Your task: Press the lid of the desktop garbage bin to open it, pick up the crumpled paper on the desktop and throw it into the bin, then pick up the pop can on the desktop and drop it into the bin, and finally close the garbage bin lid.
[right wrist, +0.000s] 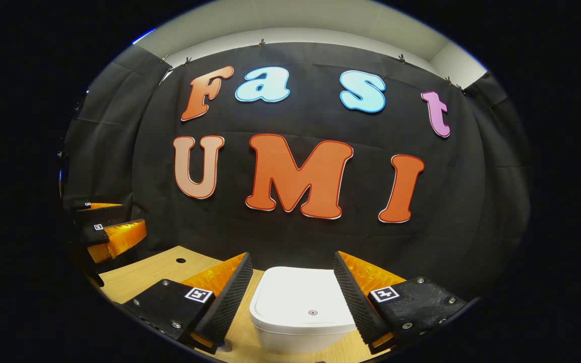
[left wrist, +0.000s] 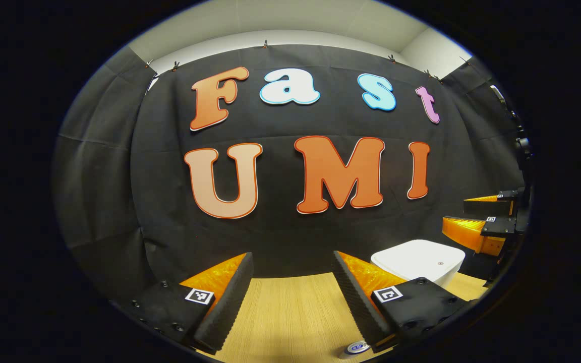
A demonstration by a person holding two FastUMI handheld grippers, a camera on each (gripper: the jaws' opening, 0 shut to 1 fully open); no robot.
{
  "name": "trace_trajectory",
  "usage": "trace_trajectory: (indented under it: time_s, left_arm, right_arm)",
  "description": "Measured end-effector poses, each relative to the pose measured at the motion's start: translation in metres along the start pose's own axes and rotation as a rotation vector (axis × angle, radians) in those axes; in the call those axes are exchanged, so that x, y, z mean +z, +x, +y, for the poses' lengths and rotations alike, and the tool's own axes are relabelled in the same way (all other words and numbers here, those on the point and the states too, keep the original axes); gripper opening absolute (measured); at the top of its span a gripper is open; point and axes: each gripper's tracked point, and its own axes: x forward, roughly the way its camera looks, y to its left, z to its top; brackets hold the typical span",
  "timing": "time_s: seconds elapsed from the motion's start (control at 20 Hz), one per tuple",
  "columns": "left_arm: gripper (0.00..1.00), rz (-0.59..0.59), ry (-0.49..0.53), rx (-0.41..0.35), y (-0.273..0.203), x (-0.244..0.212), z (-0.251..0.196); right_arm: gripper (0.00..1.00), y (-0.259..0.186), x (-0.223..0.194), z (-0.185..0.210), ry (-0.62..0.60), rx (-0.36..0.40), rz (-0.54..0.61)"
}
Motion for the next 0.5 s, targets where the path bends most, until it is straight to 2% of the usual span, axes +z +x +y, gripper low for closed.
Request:
trace_trajectory:
  time_s: [0.35, 0.5]
  left_arm:
    - [0.99, 0.006, 0.015, 0.004, -0.0023, -0.0019, -0.0005]
    - [1.00, 0.011, 0.021, 0.009, -0.0029, -0.0032, 0.0009]
  right_arm:
    - [0.97, 0.0019, -0.0007, -0.0009, 0.000, 0.008, 0.004]
    - [0.93, 0.0031, -0.0006, -0.0026, -0.008, 0.009, 0.005]
